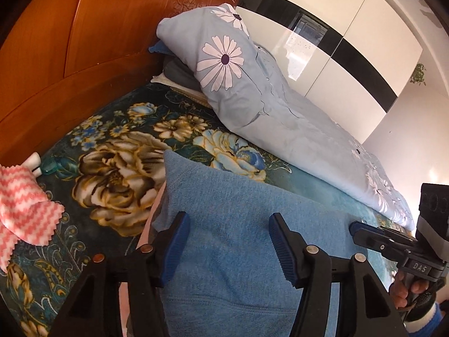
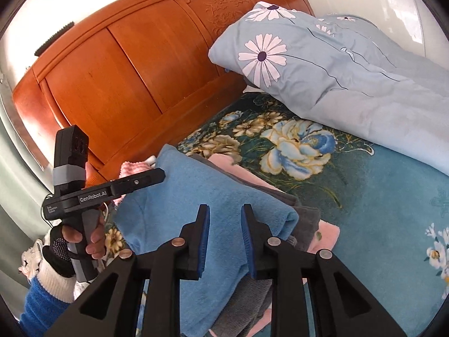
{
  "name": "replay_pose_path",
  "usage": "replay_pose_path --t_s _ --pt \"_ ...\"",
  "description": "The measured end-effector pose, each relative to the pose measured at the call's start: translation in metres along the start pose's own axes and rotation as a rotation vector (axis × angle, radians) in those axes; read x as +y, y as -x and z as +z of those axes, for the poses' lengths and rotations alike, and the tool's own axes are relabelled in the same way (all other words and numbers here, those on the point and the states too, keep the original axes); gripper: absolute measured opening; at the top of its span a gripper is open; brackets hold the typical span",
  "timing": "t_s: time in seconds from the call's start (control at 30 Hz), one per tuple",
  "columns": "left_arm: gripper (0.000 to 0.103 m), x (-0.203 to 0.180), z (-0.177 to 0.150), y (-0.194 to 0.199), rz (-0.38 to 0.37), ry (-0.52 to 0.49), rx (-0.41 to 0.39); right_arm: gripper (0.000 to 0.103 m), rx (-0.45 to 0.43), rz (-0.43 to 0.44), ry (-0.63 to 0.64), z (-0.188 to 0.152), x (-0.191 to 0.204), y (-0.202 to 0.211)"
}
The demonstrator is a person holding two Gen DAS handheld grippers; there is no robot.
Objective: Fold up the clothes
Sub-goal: 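Carry the sweatshirt with both grippers and lay it on the grey and pink stack, then open both grippers and withdraw from the clothes stack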
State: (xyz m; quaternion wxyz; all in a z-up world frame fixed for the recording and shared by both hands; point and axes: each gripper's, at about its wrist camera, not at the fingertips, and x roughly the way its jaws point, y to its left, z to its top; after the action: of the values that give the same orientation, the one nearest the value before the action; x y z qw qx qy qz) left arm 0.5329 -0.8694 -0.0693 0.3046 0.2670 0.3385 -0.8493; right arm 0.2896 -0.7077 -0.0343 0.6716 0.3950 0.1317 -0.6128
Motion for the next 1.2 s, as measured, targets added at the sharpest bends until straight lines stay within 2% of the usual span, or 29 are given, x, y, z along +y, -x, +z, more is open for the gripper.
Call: replay_pose_path --t_s 0.27,0.47,0.53,0.63,0.73,0.8,0.9,1.03,1.13,1.2 --pt "0.063 0.000 -0.004 0.003 -0.004 0.007 -0.005 0.023 0.010 0.000 -0.020 -0.006 -0.008 -0.007" --pt "0.063 -0.026 -0.018 0.054 0.035 -0.037 -0.130 0.024 -0.053 0.019 0.020 -0.013 0.010 0.029" --pt "0.064 -0.037 -0.032 0.067 0.081 -0.050 -0.153 0.025 -0.057 0.041 0.014 -0.024 0.014 0.038" --pt "0.069 -0.052 -0.061 0.080 0.151 -0.069 -0.168 0.033 -0.049 0.041 0.023 -0.051 0.020 0.045" --pt "0.070 -0.061 -0.100 0.088 0.184 -0.059 -0.172 0.037 -0.037 0.017 0.025 -0.081 0.024 0.046" --pt "0.073 -0.062 -0.129 0.091 0.197 -0.025 -0.176 0.042 -0.029 -0.005 0.025 -0.101 0.026 0.046" --pt "0.076 -0.060 -0.162 0.088 0.204 0.044 -0.164 0.044 -0.008 -0.036 0.032 -0.128 0.028 0.043" --pt "0.077 -0.062 -0.193 0.080 0.262 0.101 -0.122 0.050 0.023 -0.096 0.023 -0.154 0.029 0.039" --pt "0.080 -0.068 -0.211 0.083 0.302 0.123 -0.127 0.052 0.030 -0.108 -0.010 -0.164 0.028 0.044" --pt "0.087 -0.075 -0.220 0.087 0.333 0.121 -0.138 0.062 0.025 -0.120 0.003 -0.170 0.033 0.049"
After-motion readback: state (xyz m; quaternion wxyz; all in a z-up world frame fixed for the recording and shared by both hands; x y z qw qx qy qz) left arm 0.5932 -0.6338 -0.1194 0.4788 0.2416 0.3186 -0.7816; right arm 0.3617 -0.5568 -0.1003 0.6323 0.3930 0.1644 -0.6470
